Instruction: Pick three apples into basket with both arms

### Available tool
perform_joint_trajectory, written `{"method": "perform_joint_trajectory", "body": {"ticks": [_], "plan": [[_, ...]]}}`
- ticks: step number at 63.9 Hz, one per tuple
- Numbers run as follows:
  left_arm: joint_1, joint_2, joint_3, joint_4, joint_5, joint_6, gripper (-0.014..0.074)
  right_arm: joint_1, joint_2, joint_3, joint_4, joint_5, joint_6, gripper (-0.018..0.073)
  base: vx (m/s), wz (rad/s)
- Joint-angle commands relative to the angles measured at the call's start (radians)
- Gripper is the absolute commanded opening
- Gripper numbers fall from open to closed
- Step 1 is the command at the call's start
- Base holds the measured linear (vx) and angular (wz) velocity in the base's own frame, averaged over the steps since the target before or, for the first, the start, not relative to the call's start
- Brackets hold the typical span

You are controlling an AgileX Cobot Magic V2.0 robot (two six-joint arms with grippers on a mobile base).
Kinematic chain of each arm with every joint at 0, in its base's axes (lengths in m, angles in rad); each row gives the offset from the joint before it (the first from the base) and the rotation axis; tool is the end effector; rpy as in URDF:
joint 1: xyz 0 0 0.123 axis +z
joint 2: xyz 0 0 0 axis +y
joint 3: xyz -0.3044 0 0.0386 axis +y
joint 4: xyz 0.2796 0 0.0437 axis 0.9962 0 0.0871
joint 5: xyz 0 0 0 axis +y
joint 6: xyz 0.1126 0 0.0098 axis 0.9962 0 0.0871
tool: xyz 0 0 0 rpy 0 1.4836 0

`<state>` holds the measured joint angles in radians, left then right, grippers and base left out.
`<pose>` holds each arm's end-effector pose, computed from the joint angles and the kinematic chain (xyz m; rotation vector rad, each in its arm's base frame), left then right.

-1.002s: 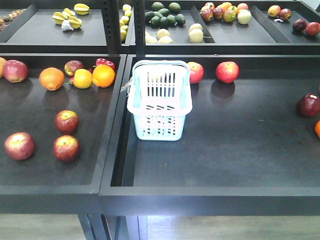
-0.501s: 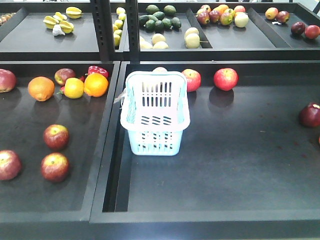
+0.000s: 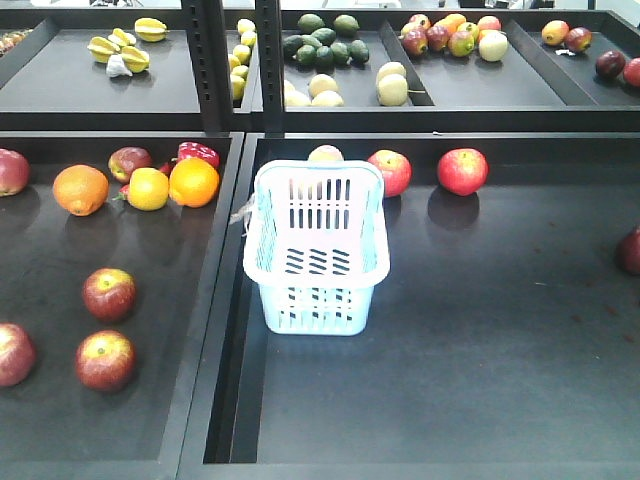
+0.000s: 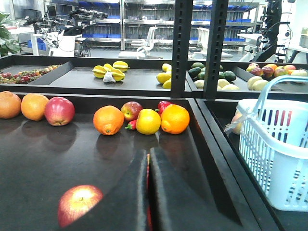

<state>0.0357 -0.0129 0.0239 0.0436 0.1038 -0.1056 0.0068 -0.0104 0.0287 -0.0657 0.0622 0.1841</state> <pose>0.0881 0.0037 0.1951 -0.0817 1.5962 -0.0170 0.0886 0.0001 0.1977 0.0906 1.5621 0.0955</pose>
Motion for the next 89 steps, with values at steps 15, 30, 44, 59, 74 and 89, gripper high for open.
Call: {"method": "perform_joint_trajectory", "body": {"ticks": [15,30,44,59,74,89], "plan": [[-0.002,-0.013,0.024,-0.009,-0.076,-0.003,-0.0006,-0.007,-0.011,0.013,-0.009,-0.068,-0.010,-0.0004,0.07,0.02],[-0.002,-0.013,0.024,-0.009,-0.076,-0.003,-0.0006,-0.007,-0.011,0.013,-0.009,-0.068,-0.010,-0.0004,0.06,0.02],[-0.002,-0.013,0.024,-0.009,-0.076,-0.003,-0.0006,-0.007,-0.011,0.013,-0.009,-0.068,-0.010,-0.0004,0.05,0.02],[-0.002,-0.013,0.024,-0.009,-0.076,-0.003,-0.0006,-0.007,-0.011,0.013,-0.009,-0.068,-0.010,-0.0004,0.04,0.02],[-0.002,-0.013,0.024,-0.009,-0.076,-0.003,-0.0006,-0.007,-0.011,0.013,-0.009,-0.068,-0.010,-0.0004,0.03,0.01],[-0.002,-0.013,0.024,-0.009,-0.076,-0.003,-0.0006,-0.007,-0.011,0.013,-0.009,-0.068,-0.010,-0.0004,0.03,0.01]]}}
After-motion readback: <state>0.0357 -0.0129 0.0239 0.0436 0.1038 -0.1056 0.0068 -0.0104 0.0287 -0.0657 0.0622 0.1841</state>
